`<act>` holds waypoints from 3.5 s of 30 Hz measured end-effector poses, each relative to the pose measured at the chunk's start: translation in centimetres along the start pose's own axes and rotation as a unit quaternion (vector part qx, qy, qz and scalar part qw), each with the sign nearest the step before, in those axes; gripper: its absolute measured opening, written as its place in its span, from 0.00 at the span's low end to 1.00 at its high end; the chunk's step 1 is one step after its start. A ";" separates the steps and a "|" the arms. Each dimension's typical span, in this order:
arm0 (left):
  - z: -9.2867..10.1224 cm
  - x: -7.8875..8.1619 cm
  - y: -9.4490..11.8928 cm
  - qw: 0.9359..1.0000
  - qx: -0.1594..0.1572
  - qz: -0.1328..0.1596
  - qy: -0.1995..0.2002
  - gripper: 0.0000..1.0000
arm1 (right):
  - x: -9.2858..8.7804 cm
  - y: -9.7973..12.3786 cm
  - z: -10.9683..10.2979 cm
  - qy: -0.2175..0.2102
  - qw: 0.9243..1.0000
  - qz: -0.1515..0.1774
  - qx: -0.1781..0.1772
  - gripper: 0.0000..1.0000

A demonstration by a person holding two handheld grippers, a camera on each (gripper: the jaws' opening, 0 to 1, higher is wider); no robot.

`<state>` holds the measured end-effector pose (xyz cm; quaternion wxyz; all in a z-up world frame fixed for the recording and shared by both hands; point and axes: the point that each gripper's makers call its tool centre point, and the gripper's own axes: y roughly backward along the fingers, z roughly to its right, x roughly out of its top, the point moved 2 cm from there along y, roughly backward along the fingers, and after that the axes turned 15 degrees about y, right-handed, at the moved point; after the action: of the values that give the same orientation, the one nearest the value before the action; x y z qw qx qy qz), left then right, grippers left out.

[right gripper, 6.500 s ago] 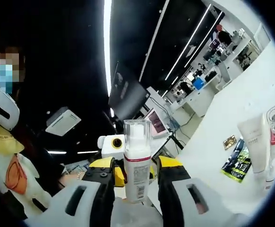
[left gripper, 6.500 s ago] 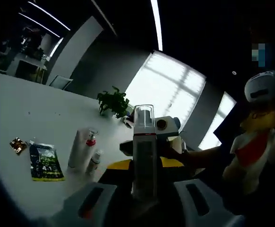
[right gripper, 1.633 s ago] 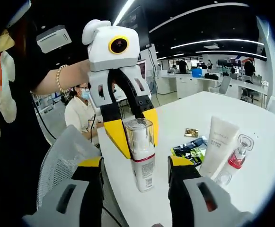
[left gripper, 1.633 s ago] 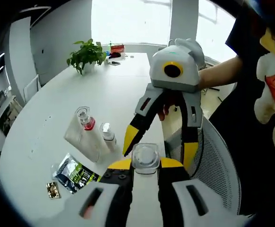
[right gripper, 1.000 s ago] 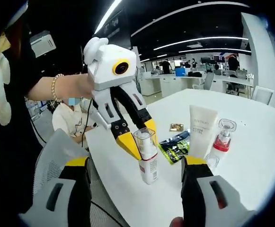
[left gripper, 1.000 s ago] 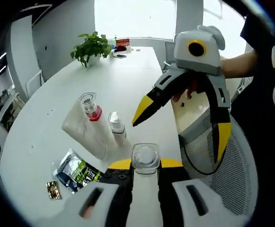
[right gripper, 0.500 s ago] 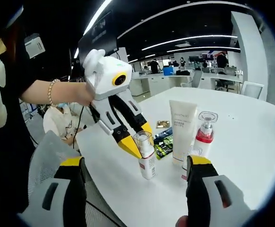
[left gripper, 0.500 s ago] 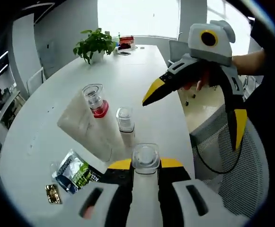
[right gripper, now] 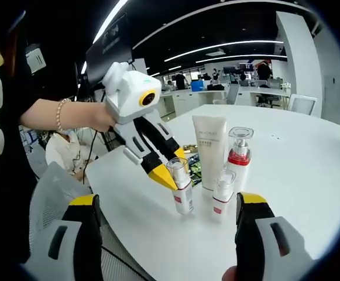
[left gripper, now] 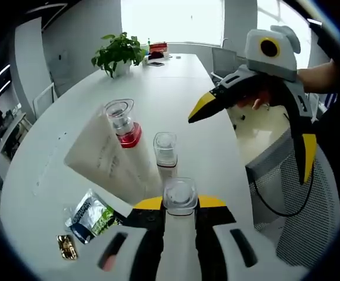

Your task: Arrange the skincare products in the storage area until every visible bottle or jar stands upright without overlapping.

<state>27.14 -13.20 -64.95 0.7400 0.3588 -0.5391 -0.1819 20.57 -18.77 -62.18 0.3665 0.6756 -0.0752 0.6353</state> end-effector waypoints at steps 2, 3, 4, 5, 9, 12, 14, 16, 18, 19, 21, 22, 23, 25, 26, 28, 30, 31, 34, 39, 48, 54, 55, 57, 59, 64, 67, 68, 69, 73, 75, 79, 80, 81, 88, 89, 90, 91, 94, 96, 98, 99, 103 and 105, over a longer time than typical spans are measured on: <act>-0.1 0.1 -0.2 1.000 0.002 0.000 -0.001 0.24 | -0.2 0.1 0.0 -0.001 1.000 -0.001 -0.003 0.97; -0.3 0.1 -0.3 1.000 0.003 0.000 -0.002 0.24 | -0.3 0.1 0.1 -0.002 1.000 -0.001 -0.005 0.97; -0.2 0.2 -0.4 1.000 0.004 -0.001 -0.004 0.24 | -0.5 0.1 0.2 -0.003 1.000 -0.003 -0.006 0.98; -0.2 0.2 -0.4 1.000 0.004 -0.001 -0.005 0.24 | -0.5 0.1 0.3 -0.004 1.000 -0.003 -0.008 0.98; -0.8 0.4 -0.8 1.000 0.008 -0.005 -0.015 0.24 | -0.9 0.1 0.7 -0.008 1.000 -0.005 -0.012 0.99; -1.0 0.5 -1.1 1.000 0.011 -0.007 -0.018 0.24 | -1.0 0.2 0.7 -0.011 1.000 -0.005 -0.015 0.99; -1.2 0.5 -1.4 1.000 0.012 -0.008 -0.019 0.24 | -1.1 0.2 0.7 -0.014 1.000 -0.006 -0.016 0.99; -1.3 0.6 -1.6 1.000 0.012 -0.007 -0.019 0.24 | -1.1 0.3 0.6 -0.014 1.000 -0.004 -0.015 0.99; -1.3 0.5 -1.7 1.000 0.013 -0.007 -0.019 0.24 | -1.1 0.4 0.4 -0.012 1.000 -0.007 -0.014 0.99; -1.3 0.5 -1.7 1.000 0.014 -0.007 -0.020 0.24 | -1.2 0.4 0.5 -0.011 1.000 -0.009 -0.014 0.99; -1.2 0.6 -1.8 1.000 0.016 -0.006 -0.021 0.24 | -1.2 0.4 0.5 -0.013 1.000 -0.008 -0.015 0.99; -1.2 0.6 -1.9 1.000 0.016 -0.007 -0.019 0.24 | -1.2 0.5 0.5 -0.016 1.000 -0.007 -0.016 0.99; -1.2 0.6 -1.9 1.000 0.017 -0.007 -0.018 0.24 | -1.2 0.5 0.5 -0.016 1.000 -0.007 -0.017 0.99; -1.3 0.5 -2.1 1.000 0.017 -0.007 -0.018 0.24 | -1.4 0.5 0.5 -0.019 1.000 -0.007 -0.018 0.99; -1.3 0.6 -2.2 1.000 0.016 -0.004 -0.017 0.24 | -1.4 0.5 0.5 -0.019 1.000 -0.008 -0.019 0.99; -1.3 0.7 -2.3 1.000 0.014 -0.003 -0.015 0.24 | -1.5 0.6 0.6 -0.020 1.000 -0.009 -0.020 0.99; -1.5 0.8 -2.5 1.000 0.013 -0.001 -0.016 0.24 | -1.5 0.6 0.6 -0.021 1.000 -0.009 -0.020 0.99; -1.4 0.9 -2.5 1.000 0.013 0.001 -0.016 0.24 | -1.6 0.7 0.6 -0.021 1.000 -0.009 -0.021 0.99; -1.5 1.0 -2.7 1.000 0.013 0.002 -0.016 0.24 | -1.6 0.7 0.7 -0.024 0.999 -0.010 -0.023 0.99; -1.4 1.2 -2.9 1.000 0.010 0.003 -0.017 0.24 | -1.6 0.8 0.8 -0.025 0.999 -0.010 -0.024 0.99; -1.5 1.4 -3.3 1.000 0.011 0.003 -0.023 0.25 | -1.5 0.9 0.8 -0.026 0.999 -0.010 -0.025 0.99; -1.3 1.5 -3.4 1.000 0.009 0.003 -0.024 0.25 | -1.7 0.9 0.9 -0.028 0.999 -0.011 -0.026 0.99; -1.4 1.5 -3.4 1.000 0.009 0.003 -0.024 0.25 | -1.7 0.9 0.9 -0.029 0.999 -0.010 -0.026 0.99; -1.4 1.5 -3.4 1.000 0.009 0.003 -0.023 0.25 | -1.7 1.0 0.9 -0.030 0.999 -0.011 -0.026 0.99; -1.5 1.4 -3.4 1.000 0.009 0.003 -0.023 0.25 | -1.8 1.0 0.9 -0.030 0.999 -0.012 -0.026 0.99; -1.3 1.5 -3.4 1.000 0.010 0.002 -0.025 0.25 | -1.8 0.9 0.9 -0.030 0.999 -0.012 -0.025 0.99; -1.2 1.5 -3.4 1.000 0.011 0.004 -0.027 0.25 | -1.8 0.9 0.9 -0.032 0.999 -0.013 -0.025 0.99; -1.2 1.5 -3.4 1.000 0.011 0.004 -0.027 0.25 | -1.7 0.9 0.8 -0.031 0.999 -0.013 -0.025 0.99; -1.2 1.5 -3.4 1.000 0.011 0.004 -0.028 0.25 | -1.7 0.9 0.8 -0.031 0.999 -0.013 -0.025 0.99; -1.1 1.7 -3.2 0.999 0.010 0.009 -0.032 0.30 | -1.8 0.9 0.9 -0.032 0.999 -0.014 -0.024 0.99; -1.1 1.8 -3.1 0.999 0.011 0.011 -0.031 0.29 | -1.8 0.9 0.8 -0.032 0.999 -0.015 -0.024 0.99; -1.3 1.8 -3.0 0.999 0.013 0.012 -0.030 0.30 | -1.7 0.9 0.8 -0.030 0.999 -0.014 -0.023 0.99; -1.3 1.8 -3.0 0.999 0.014 0.012 -0.030 0.30 | -1.7 0.9 0.8 -0.030 0.999 -0.014 -0.023 0.99; -1.2 1.8 -3.0 0.999 0.014 0.012 -0.030 0.31 | -1.7 0.9 0.8 -0.030 0.999 -0.014 -0.023 0.99; -0.7 1.8 -2.1 0.999 0.016 0.011 -0.028 0.32 | -1.3 0.9 0.6 -0.024 0.999 -0.013 -0.019 0.99; -0.7 1.8 -1.9 0.999 0.017 0.011 -0.028 0.33 | -1.2 0.9 0.6 -0.022 0.999 -0.013 -0.019 0.99; -0.7 1.7 -1.8 0.999 0.018 0.011 -0.028 0.33 | -1.2 0.9 0.6 -0.022 1.000 -0.013 -0.019 0.99; -0.8 1.7 -1.6 0.999 0.019 0.011 -0.027 0.34 | -1.1 0.9 0.5 -0.021 1.000 -0.013 -0.018 0.99; -0.5 1.7 -1.2 0.999 0.017 0.014 -0.023 0.34 | -0.9 0.8 0.4 -0.018 1.000 -0.012 -0.017 0.99; -0.5 1.7 -1.0 0.999 0.018 0.014 -0.022 0.35 | -0.9 0.8 0.4 -0.017 1.000 -0.012 -0.017 0.99; -0.4 1.6 -0.8 0.999 0.020 0.014 -0.021 0.35 | -0.8 0.8 0.4 -0.014 1.000 -0.012 -0.017 0.99; -0.4 1.5 -0.7 0.999 0.020 0.015 -0.020 0.36 | -0.8 0.8 0.4 -0.013 1.000 -0.012 -0.016 0.99; -0.2 1.2 -0.1 1.000 0.022 0.015 -0.017 0.37 | -0.7 0.9 0.4 -0.008 1.000 -0.013 -0.015 0.99; -0.3 1.1 0.0 1.000 0.022 0.015 -0.014 0.38 | -0.7 0.9 0.5 -0.007 1.000 -0.014 -0.016 0.99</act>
<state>27.76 -13.79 -64.25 0.7269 0.3640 -0.5588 -0.1639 20.32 -19.93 -62.45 0.3853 0.6754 -0.0782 0.6239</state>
